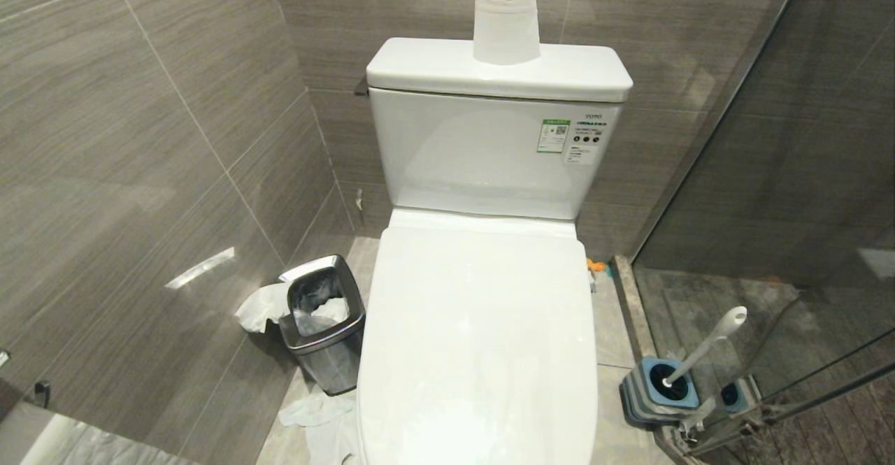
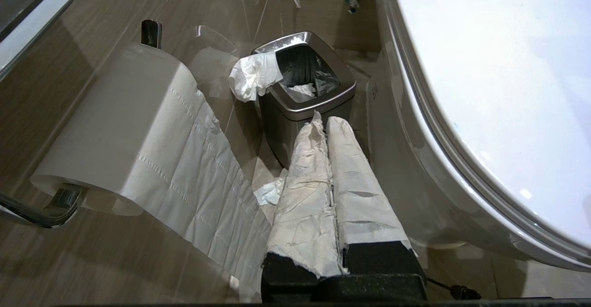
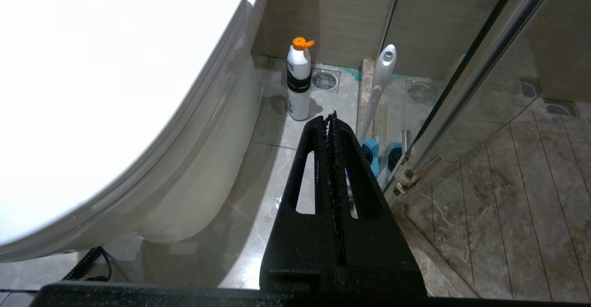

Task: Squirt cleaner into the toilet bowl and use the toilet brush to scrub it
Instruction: Use the left hand to lift the toilet lid slightly

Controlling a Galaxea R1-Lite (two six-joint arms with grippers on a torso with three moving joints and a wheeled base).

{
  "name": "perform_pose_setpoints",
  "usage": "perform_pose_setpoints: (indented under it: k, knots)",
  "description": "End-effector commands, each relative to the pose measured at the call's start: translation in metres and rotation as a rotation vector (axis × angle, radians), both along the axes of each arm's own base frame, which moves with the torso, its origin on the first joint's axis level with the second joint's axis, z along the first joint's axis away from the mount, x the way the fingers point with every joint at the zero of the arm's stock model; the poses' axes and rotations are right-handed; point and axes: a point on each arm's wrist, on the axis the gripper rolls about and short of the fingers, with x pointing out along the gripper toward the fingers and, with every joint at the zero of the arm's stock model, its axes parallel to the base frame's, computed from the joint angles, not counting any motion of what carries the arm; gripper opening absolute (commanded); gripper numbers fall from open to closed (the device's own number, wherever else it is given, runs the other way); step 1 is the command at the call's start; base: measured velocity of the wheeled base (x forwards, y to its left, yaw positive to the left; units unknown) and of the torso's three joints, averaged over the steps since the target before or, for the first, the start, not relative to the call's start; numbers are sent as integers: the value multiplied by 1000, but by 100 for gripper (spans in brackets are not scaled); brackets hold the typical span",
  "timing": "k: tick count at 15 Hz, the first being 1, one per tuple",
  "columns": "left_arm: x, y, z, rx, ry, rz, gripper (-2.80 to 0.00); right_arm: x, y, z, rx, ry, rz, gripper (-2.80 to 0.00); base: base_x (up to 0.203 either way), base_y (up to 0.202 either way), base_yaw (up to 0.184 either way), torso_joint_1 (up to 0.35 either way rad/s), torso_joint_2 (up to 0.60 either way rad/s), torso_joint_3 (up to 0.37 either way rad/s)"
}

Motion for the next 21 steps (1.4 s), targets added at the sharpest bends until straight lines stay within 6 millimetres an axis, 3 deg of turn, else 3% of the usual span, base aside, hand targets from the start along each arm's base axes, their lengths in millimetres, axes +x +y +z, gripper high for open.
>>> perform_pose_setpoints:
  k: [1, 21]
  knots:
    - [0, 0, -1, 0, 3, 0, -280, 0, 0, 0, 1, 0, 0, -280, 0, 0, 0, 0, 0, 0]
    - [0, 0, -1, 3, 3, -1, -280, 0, 0, 0, 1, 0, 0, -280, 0, 0, 0, 0, 0, 0]
